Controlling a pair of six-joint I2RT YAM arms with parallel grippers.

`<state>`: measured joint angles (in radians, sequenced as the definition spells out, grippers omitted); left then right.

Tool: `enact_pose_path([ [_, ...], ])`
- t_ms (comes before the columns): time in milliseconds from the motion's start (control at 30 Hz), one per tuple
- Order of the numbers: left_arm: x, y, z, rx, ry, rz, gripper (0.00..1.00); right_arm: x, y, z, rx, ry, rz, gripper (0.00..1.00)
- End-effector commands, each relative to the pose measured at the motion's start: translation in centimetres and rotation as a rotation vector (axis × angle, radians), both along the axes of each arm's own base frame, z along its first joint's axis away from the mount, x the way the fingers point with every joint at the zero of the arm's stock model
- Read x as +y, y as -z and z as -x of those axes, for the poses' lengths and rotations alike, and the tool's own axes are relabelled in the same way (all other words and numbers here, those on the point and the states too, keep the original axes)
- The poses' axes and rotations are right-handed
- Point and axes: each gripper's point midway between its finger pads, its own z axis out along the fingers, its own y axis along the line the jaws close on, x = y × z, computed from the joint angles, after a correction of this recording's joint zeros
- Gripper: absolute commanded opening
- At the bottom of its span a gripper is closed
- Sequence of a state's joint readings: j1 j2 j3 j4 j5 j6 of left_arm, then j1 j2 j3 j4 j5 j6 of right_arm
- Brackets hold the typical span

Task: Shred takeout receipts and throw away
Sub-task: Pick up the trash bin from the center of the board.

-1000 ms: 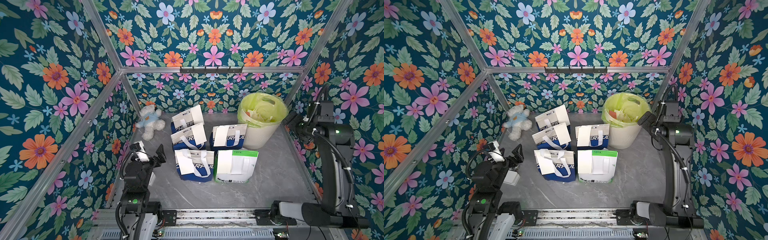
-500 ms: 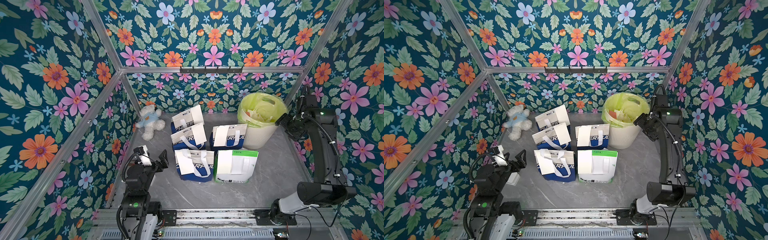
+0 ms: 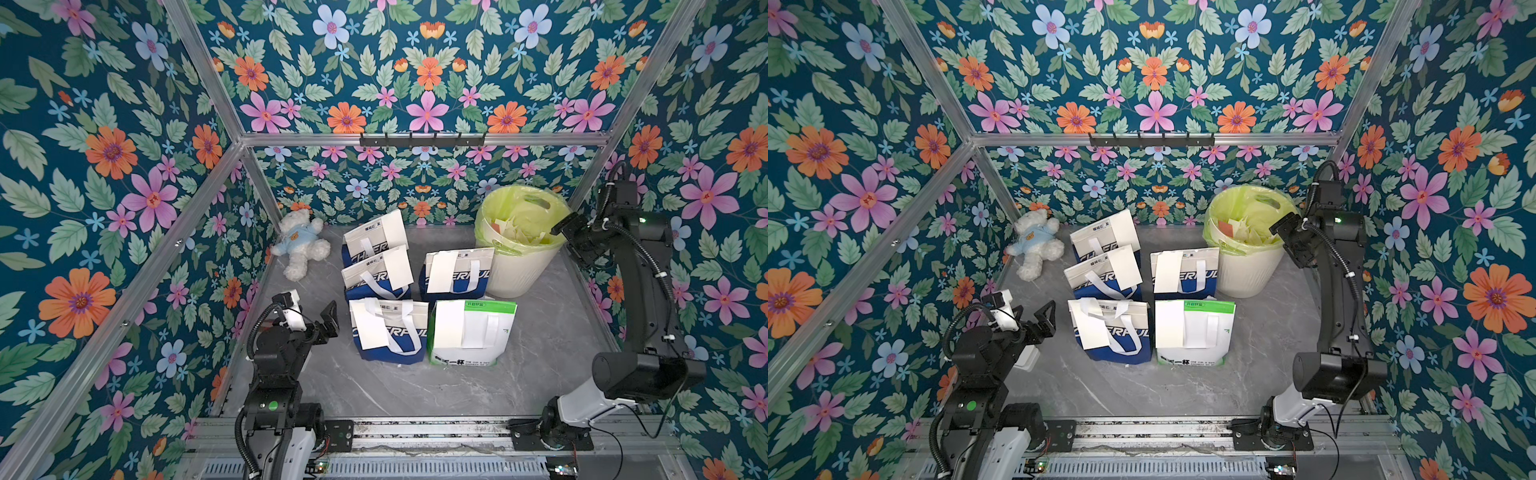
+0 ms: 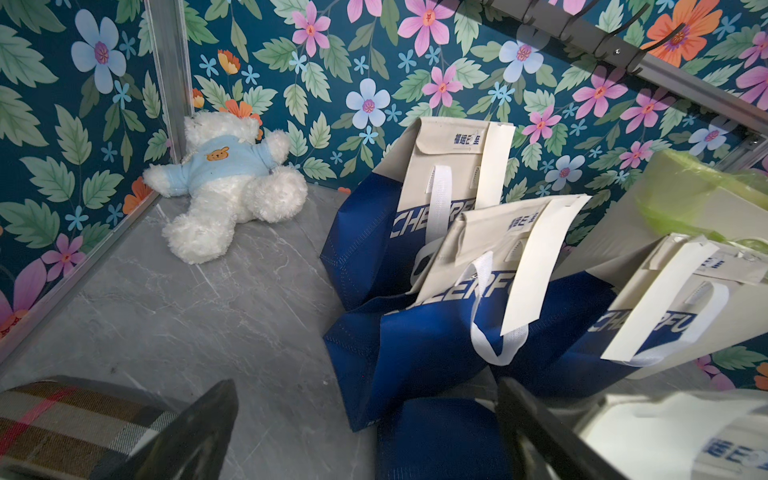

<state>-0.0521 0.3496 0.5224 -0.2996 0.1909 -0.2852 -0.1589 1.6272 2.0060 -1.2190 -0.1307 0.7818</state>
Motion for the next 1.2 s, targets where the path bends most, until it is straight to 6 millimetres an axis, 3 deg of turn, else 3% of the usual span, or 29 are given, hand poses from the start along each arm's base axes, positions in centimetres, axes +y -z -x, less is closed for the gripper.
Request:
enact_pose_path([
  [0, -0.1, -0.3, -0.1, -0.016, 0.004, -0.005, 0.99, -0.1, 0.6, 0.3, 0.043, 0.008, -0.009, 0.80],
  [33, 0.0, -0.2, -0.1, -0.011, 0.002, -0.004, 0.99, -0.3, 1.7, -0.4, 0.067, 0.008, -0.012, 0.80],
  [133, -0.2, 0.0, -0.2, -0.003, 0.010, -0.002, 0.99, -0.1, 2.4, -1.4, 0.066, -0.016, -0.026, 0.76],
  [467, -0.3, 0.5, -0.5, 0.010, 0.013, -0.001, 0.99, -0.2, 4.0, -1.0, 0.079, -0.059, 0.010, 0.61],
  [500, -0.2, 0.7, -0.5, 0.018, 0.006, -0.003, 0.99, -0.3, 4.3, -1.0, 0.084, -0.064, 0.016, 0.58],
  [533, 0.0, 0.9, -0.6, 0.027, -0.003, -0.007, 0.99, -0.2, 3.2, -0.4, 0.053, -0.068, 0.029, 0.57],
  [1033, -0.6, 1.7, -1.0, 0.069, 0.027, -0.001, 0.99, -1.5, 4.1, 1.4, 0.089, -0.092, 0.078, 0.05],
  [1167, -0.7, 1.7, -1.0, 0.069, 0.032, 0.000, 0.99, -1.6, 4.3, 1.7, 0.089, -0.100, 0.082, 0.03],
])
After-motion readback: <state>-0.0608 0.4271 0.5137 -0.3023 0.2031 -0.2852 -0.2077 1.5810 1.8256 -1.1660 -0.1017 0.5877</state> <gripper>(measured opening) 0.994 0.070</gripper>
